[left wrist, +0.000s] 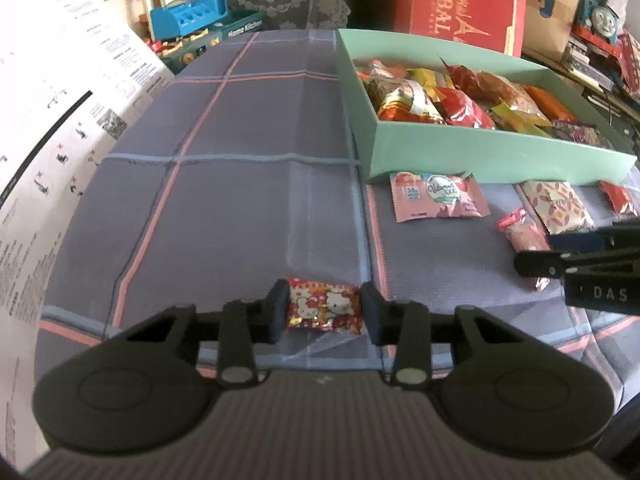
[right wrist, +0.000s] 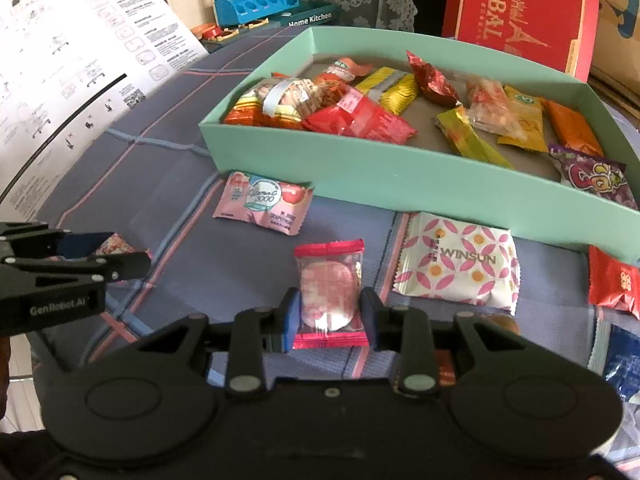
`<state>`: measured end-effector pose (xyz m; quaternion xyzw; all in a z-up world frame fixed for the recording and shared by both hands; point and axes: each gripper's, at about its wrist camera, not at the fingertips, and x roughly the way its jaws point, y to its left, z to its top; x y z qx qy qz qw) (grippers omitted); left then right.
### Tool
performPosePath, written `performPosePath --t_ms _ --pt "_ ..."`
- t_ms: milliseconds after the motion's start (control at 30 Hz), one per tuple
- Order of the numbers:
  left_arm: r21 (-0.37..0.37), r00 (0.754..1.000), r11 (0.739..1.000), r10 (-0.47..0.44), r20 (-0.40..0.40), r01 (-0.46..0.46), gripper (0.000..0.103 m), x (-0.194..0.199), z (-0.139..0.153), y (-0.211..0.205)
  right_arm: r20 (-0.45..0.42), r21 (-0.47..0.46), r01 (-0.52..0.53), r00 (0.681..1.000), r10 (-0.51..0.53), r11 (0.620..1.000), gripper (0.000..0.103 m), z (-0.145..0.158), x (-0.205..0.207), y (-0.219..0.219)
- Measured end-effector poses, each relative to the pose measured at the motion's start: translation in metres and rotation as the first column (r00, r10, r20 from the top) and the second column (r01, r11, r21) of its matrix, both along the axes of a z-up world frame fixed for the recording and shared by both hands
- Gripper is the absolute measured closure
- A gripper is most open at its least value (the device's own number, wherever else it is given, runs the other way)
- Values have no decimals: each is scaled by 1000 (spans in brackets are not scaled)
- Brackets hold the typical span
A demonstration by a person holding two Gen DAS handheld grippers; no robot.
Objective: Organize snacks
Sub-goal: 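Carry both candies over the teal box and open both grippers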
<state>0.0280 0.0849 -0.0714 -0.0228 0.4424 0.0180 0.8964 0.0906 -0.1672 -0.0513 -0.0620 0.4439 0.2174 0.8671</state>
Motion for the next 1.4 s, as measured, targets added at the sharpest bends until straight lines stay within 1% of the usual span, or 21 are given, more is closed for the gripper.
performPosePath --t_ms 67,200,367,467,733,967,1167,1300,1400 --pt "-20 1000 1000 18 -5 -18 68 1 1 3 -13 31 21 1000 -20 999 73 2 0 -5" --pt "-38 999 999 36 -13 -36 69 1 3 6 -32 77 62 998 -60 995 73 5 -3 -17" --pt "-44 999 998 34 -14 -34 70 0 6 4 -50 116 77 996 -72 990 73 10 -6 -28" --pt "-34 999 999 33 -7 -33 70 -2 9 1 -60 135 85 995 -77 987 73 11 -8 -33" --pt "-43 999 998 41 3 -41 70 -5 20 -1 -51 181 97 995 -89 979 73 17 -14 -41" --pt "-82 999 997 3 44 0 70 -2 43 -11 -47 234 135 991 -128 963 73 28 -16 -57" --pt "-112 996 992 -43 83 52 70 11 66 -26 -31 300 184 983 -183 936 73 45 -12 -77" --pt "-140 991 987 -66 114 82 70 27 83 -35 -18 344 207 977 -214 916 73 59 -3 -91" --pt "-141 984 983 -96 150 117 70 44 97 -47 -4 372 220 972 -236 902 73 70 10 -100"
